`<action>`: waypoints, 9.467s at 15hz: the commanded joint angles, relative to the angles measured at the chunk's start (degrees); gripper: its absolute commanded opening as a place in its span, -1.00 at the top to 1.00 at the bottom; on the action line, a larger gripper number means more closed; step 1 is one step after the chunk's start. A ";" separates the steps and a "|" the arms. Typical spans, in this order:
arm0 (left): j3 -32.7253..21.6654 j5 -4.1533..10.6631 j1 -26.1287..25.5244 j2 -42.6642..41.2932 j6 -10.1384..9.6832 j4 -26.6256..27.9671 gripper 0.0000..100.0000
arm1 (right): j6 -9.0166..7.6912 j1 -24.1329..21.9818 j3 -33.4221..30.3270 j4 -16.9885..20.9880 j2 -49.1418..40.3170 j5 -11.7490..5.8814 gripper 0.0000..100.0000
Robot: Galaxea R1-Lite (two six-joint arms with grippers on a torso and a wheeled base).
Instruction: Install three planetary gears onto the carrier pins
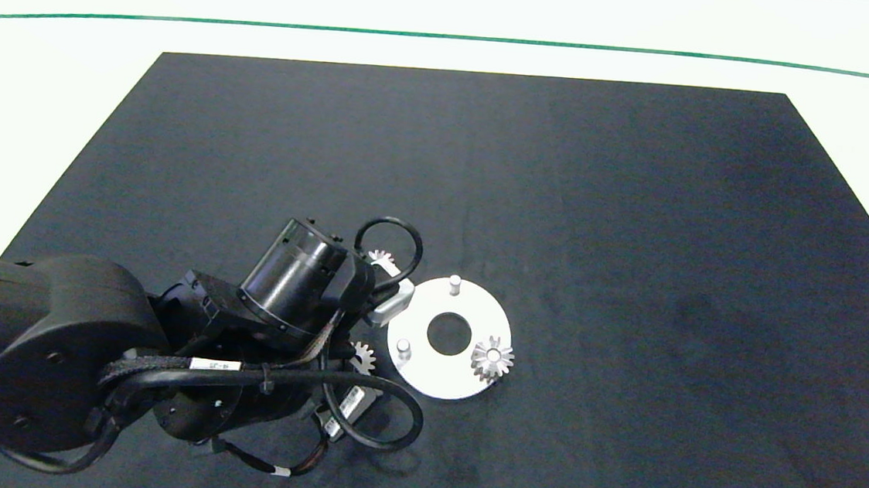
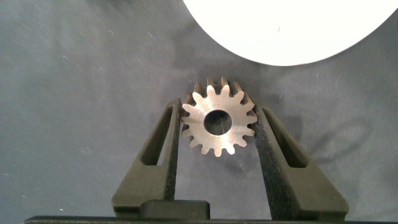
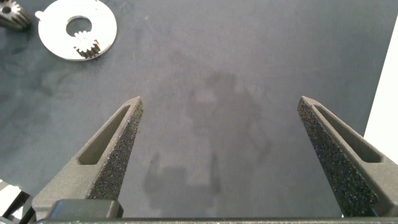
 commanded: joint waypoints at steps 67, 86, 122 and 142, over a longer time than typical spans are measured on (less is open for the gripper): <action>-14.97 1.76 -4.93 4.92 7.91 7.17 0.62 | -0.11 1.16 0.04 0.20 -2.07 0.25 -1.00; -9.96 3.96 -4.84 3.95 6.68 0.40 0.62 | -0.20 1.16 0.04 0.20 -2.60 0.60 -1.00; 3.48 3.69 -5.19 -1.06 0.97 -19.90 0.62 | -0.29 1.16 0.12 0.47 -3.48 0.60 -1.00; 6.82 3.08 -5.45 0.26 0.00 -22.63 0.62 | -0.29 1.16 0.39 0.47 -3.65 0.60 -1.00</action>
